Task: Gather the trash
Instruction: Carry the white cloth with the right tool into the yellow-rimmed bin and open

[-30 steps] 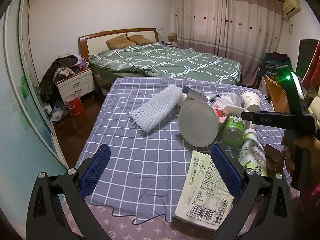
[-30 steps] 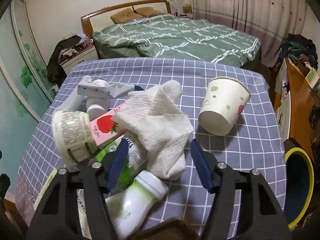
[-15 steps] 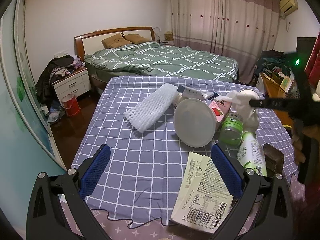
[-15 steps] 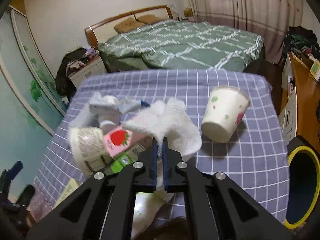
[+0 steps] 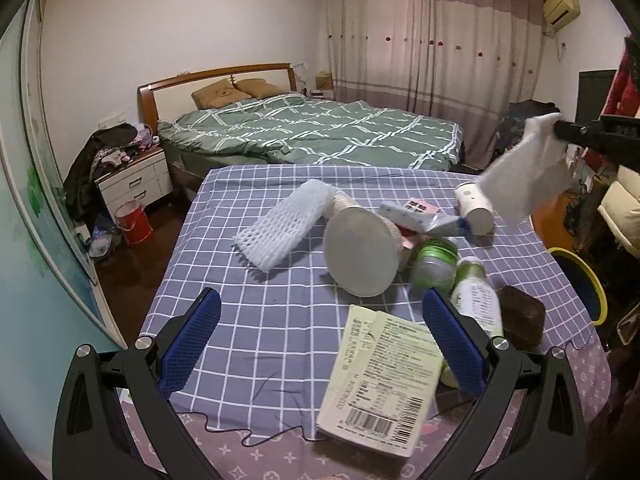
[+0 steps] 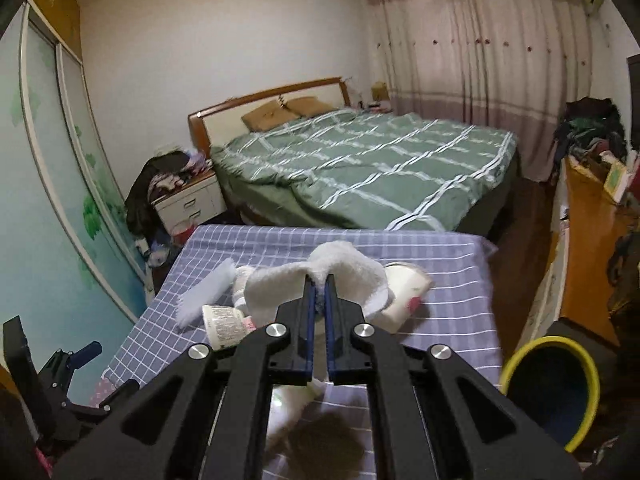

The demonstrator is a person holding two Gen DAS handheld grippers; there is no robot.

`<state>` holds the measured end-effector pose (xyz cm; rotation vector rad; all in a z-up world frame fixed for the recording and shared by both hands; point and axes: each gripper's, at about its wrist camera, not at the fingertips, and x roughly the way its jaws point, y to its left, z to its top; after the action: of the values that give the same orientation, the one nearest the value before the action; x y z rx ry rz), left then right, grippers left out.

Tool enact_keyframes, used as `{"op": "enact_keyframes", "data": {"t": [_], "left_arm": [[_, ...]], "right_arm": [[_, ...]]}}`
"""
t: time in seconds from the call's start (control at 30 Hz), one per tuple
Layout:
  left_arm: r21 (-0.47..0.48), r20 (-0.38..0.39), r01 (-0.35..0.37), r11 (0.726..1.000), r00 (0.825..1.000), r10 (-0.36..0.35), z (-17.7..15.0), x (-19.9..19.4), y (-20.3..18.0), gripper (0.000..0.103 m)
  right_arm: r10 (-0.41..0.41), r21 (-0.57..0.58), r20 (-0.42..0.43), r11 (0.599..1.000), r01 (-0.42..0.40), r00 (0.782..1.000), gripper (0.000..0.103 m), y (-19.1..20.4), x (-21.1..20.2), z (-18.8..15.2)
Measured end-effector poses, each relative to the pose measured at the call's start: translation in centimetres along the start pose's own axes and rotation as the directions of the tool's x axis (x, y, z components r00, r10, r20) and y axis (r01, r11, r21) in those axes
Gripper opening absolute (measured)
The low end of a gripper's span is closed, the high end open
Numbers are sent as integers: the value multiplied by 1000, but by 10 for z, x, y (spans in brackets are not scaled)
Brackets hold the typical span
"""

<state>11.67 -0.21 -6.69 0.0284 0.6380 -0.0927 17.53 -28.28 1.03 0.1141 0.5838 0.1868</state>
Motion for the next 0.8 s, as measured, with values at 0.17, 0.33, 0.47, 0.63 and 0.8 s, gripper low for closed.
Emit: {"op": "enact_keyframes", "data": {"t": [0.17, 0.33, 0.47, 0.63, 0.8], "left_arm": [[22, 1, 23, 999, 1000, -23, 2, -4, -17, 99], [48, -5, 64, 997, 998, -64, 1, -9, -34, 99], [77, -16, 81, 994, 997, -80, -1, -9, -48, 99], [101, -35, 109, 989, 994, -106, 0, -5, -67, 99], [121, -67, 140, 983, 989, -133, 2, 5, -83, 99]], "right_arm": [[-35, 12, 47, 999, 34, 998, 4, -24, -36, 1], [-111, 27, 56, 994, 110, 992, 5, -53, -57, -9], [-205, 98, 27, 975, 201, 978, 5, -99, -61, -24], [-322, 174, -22, 931, 321, 946, 5, -156, -60, -46], [-383, 232, -129, 885, 404, 915, 5, -210, -40, -74]]}}
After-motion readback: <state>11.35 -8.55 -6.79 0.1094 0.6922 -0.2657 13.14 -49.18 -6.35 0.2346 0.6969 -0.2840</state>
